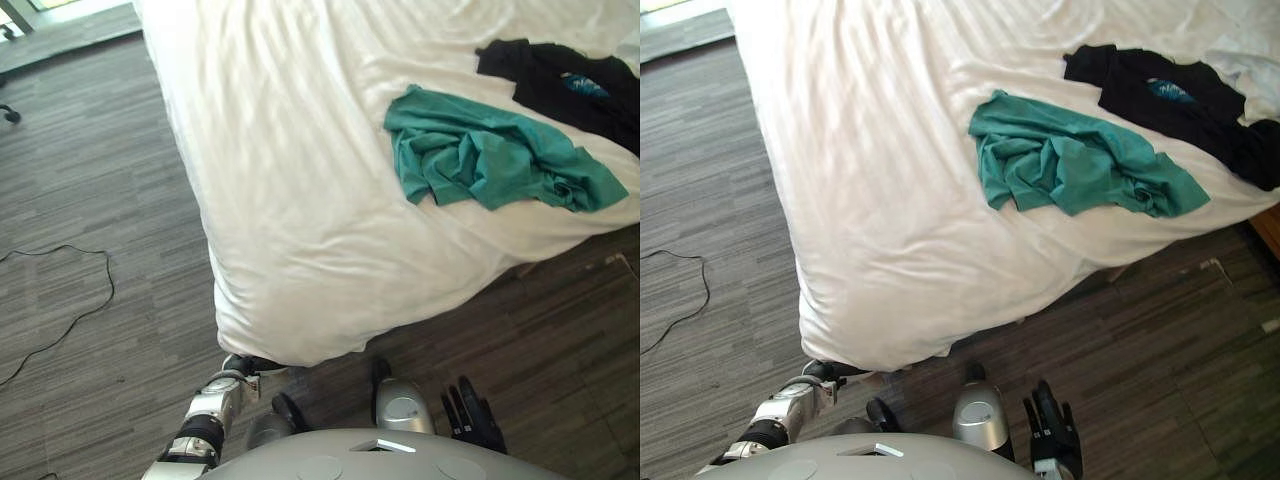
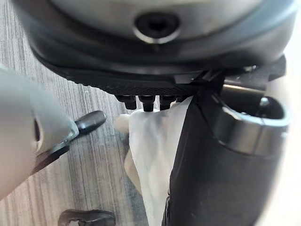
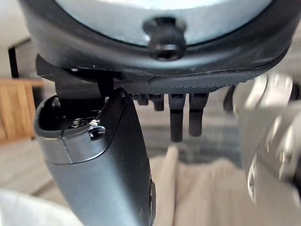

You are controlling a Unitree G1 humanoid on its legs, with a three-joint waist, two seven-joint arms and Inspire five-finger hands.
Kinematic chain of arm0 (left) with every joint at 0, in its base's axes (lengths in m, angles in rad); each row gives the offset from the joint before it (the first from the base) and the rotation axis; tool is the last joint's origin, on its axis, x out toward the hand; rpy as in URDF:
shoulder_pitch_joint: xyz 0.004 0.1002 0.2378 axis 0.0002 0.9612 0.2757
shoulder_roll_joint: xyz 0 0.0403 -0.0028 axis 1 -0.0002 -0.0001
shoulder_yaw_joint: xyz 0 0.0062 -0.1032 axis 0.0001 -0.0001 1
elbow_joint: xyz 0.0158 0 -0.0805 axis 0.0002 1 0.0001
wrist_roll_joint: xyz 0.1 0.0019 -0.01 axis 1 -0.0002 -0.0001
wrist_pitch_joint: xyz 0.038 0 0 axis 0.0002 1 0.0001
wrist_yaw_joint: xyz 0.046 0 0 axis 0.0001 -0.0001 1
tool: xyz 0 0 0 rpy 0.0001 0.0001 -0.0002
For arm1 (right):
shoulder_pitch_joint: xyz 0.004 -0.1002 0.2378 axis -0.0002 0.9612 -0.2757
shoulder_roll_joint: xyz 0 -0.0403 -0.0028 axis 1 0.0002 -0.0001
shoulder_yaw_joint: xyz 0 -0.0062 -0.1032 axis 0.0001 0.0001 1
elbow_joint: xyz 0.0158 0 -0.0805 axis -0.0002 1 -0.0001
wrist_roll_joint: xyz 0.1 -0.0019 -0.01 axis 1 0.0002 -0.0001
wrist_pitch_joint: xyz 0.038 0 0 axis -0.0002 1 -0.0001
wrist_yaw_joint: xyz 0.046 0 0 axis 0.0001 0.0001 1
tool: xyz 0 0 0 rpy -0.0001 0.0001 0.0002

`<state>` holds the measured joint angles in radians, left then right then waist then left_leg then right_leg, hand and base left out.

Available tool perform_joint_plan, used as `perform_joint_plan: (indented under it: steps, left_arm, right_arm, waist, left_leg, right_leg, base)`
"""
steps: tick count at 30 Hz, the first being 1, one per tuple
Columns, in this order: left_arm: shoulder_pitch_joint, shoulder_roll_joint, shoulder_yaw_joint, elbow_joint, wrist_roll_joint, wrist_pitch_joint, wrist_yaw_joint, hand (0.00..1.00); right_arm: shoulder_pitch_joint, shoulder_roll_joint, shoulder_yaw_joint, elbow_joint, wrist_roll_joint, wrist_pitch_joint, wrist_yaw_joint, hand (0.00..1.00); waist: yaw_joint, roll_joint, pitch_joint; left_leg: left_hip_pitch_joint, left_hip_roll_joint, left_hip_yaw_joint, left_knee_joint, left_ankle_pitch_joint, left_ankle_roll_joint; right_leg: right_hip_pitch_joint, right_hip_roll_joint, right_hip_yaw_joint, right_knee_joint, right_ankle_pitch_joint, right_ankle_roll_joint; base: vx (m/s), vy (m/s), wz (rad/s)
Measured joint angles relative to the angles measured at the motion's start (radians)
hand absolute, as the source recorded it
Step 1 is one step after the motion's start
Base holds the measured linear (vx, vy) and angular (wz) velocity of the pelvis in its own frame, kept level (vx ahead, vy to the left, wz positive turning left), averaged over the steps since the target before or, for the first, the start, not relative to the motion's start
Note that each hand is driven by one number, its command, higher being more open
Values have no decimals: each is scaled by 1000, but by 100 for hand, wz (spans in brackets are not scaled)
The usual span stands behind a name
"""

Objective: Tidy up the quilt and then pick up the clothes from the bed and put them into the laundry hamper

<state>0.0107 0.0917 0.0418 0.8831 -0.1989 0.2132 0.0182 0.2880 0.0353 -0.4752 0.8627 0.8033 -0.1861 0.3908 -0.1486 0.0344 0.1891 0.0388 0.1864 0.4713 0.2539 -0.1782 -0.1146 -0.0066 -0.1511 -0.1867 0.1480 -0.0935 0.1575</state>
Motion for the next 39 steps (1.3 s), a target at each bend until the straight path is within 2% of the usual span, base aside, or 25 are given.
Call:
perform_joint_plan:
  steps: [2,3,4,6,8,9,10,11,12,13,14,15,16,17,18,22,24,26,27,28,29,31,32,33,39]
  left_arm:
    - [45,-26,78,1,20,-32,-15,100]
    - [78,-36,133,-6,44,-82,-23,100]
    - [89,-36,154,-3,52,-95,-26,100]
    - [125,-37,182,44,53,-117,-50,100]
    - [121,-40,181,76,54,-138,-76,100]
    - [109,-39,182,91,54,-157,-85,100]
    - [112,-33,182,92,54,-162,-86,100]
    - [116,-28,182,92,53,-169,-92,100]
    - [100,-21,180,95,51,-168,-116,100]
    - [94,-29,182,93,52,-168,-129,100]
    - [97,-30,190,95,53,-164,-134,100]
    - [99,-18,221,90,50,-148,-122,100]
    - [104,-18,231,91,50,-139,-109,100]
    - [110,-18,236,91,47,-138,-106,100]
    - [116,-15,239,91,51,-133,-98,100]
    - [117,-12,225,99,62,-133,-90,100]
    - [123,10,205,110,57,-133,-81,100]
    - [120,37,188,136,50,-133,-73,100]
    - [113,34,167,160,46,-127,-70,100]
    - [114,34,160,169,43,-125,-69,100]
    - [118,29,157,178,41,-125,-69,100]
    - [132,14,149,185,10,-126,-71,100]
    - [138,11,151,184,0,-128,-74,100]
    - [144,-19,191,168,6,-80,-74,100]
    - [144,-18,191,168,6,-81,-74,100]
  right_arm:
    - [-3,-3,22,-42,-1,-6,29,100]
    - [-16,-9,27,-51,-4,-14,66,100]
    - [-30,-15,27,-48,-4,-15,84,100]
    - [-47,-45,19,-40,13,-15,146,100]
    - [-54,-55,-28,-23,43,-14,152,100]
    - [-66,-61,-68,-2,47,-12,152,100]
    - [-66,-59,-74,2,46,-13,155,100]
    - [-65,-60,-72,10,42,-14,172,100]
    - [-68,-51,-76,11,36,-19,208,100]
    - [-73,-54,-92,16,32,-22,222,100]
    - [-90,-46,-91,28,25,-21,224,100]
    - [-89,-5,-82,29,-27,-21,252,100]
    - [-86,13,-78,33,-66,-22,257,100]
    - [-85,21,-74,43,-87,-24,255,100]
    - [-86,23,-55,78,-97,-24,242,100]
    - [-52,14,-42,113,-131,-24,147,100]
    - [-27,11,-26,119,-133,-24,102,100]
    - [-37,8,-22,150,-191,-22,80,100]
    - [-37,-6,-25,159,-259,-24,62,100]
    - [-35,-13,-26,169,-290,-24,57,100]
    - [-36,-28,-24,193,-339,-23,48,100]
    - [-33,-57,-23,227,-449,-15,15,100]
    - [-35,-60,-22,227,-469,-10,8,100]
    - [-48,-103,55,192,-601,154,-54,100]
    - [-49,-103,56,192,-600,154,-56,100]
  waist:
    - [39,-7,-11]
    - [47,-7,-23]
    - [54,-6,-25]
    - [62,18,-41]
    - [53,36,-51]
    - [50,36,-55]
    - [42,22,-57]
    - [40,-6,-49]
    - [46,-33,-32]
    - [53,8,-36]
    - [79,-12,-30]
    - [97,-41,-35]
    - [101,-43,-36]
    - [104,-41,-35]
    - [102,-35,-37]
    - [85,-31,-35]
    - [88,-51,-51]
    - [89,-90,-64]
    - [87,-69,-67]
    - [87,-66,-70]
    - [89,-60,-68]
    - [92,-29,-73]
    - [92,-29,-73]
    - [170,5,-77]
    - [170,5,-77]
  left_leg:
    - [-24,26,-25,157,-29,27]
    - [-48,40,-55,248,-43,38]
    - [-51,50,-78,286,-52,43]
    - [-77,72,-223,428,-124,18]
    - [-54,68,-312,395,-181,-24]
    - [41,8,-362,262,-238,-37]
    - [39,-12,-370,267,-246,-24]
    - [18,-42,-366,329,-244,-21]
    - [-44,-50,-379,375,-300,19]
    - [-2,-29,-354,236,-306,31]
    - [32,-44,-285,188,-287,55]
    - [74,-68,-145,129,-248,65]
    - [97,-69,-84,107,-237,74]
    - [111,-68,-47,94,-231,78]
    - [112,-60,7,85,-220,83]
    - [111,-52,94,49,-170,100]
    - [112,-63,146,20,-133,94]
    - [119,-94,174,-9,-100,88]
    - [131,-94,175,-50,-74,81]
    - [136,-95,178,-66,-62,80]
    - [144,-91,192,-84,-52,69]
    - [146,-67,183,-104,-31,70]
    - [145,-67,184,-107,-30,67]
    - [105,-120,-228,-70,-97,93]
    - [105,-122,-233,-77,-94,95]
  right_leg:
    - [5,3,74,0,2,4]
    - [-17,13,139,9,2,4]
    - [-30,15,173,14,3,5]
    - [-91,66,295,59,12,20]
    - [-165,100,339,152,13,21]
    - [-220,118,378,225,15,25]
    - [-235,116,395,234,26,40]
    - [-246,94,423,228,59,39]
    - [-258,56,397,171,145,36]
    - [-262,69,312,94,245,23]
    - [-248,46,247,34,302,7]
    - [-225,-8,-29,6,264,-58]
    - [-204,-23,-152,55,223,-118]
    - [-196,-28,-199,108,196,-156]
    - [-198,-34,-232,208,132,-187]
    - [-216,-41,-130,512,3,-188]
    - [-164,-57,-107,564,-55,-169]
    - [-137,-48,-90,465,-100,-141]
    - [-87,-1,-70,334,-101,-140]
    - [-58,18,-55,258,-97,-134]
    - [7,55,-29,112,-74,-116]
    - [80,123,29,-103,60,-131]
    - [86,132,46,-140,83,-133]
    - [80,171,247,-221,152,-120]
    - [82,168,239,-222,152,-120]
  base:
    - [5,40,-97]
    - [23,61,-142]
    - [25,121,-183]
    - [7,200,-192]
    - [-24,241,-120]
    - [-66,262,-105]
    - [-144,258,-110]
    - [-266,256,-89]
    - [-424,257,-123]
    - [-429,230,-155]
    - [-505,207,-227]
    - [-387,166,-232]
    - [-406,157,-211]
    - [-299,117,-163]
    - [-332,114,-145]
    - [-179,8,-70]
    - [-98,-77,-63]
    - [-85,-125,-86]
    - [-113,-140,-88]
    - [-121,-155,-83]
    - [-139,-166,-67]
    - [-188,-171,-83]
    - [-118,-85,-57]
    - [-43,-27,-19]
    - [0,-1,4]
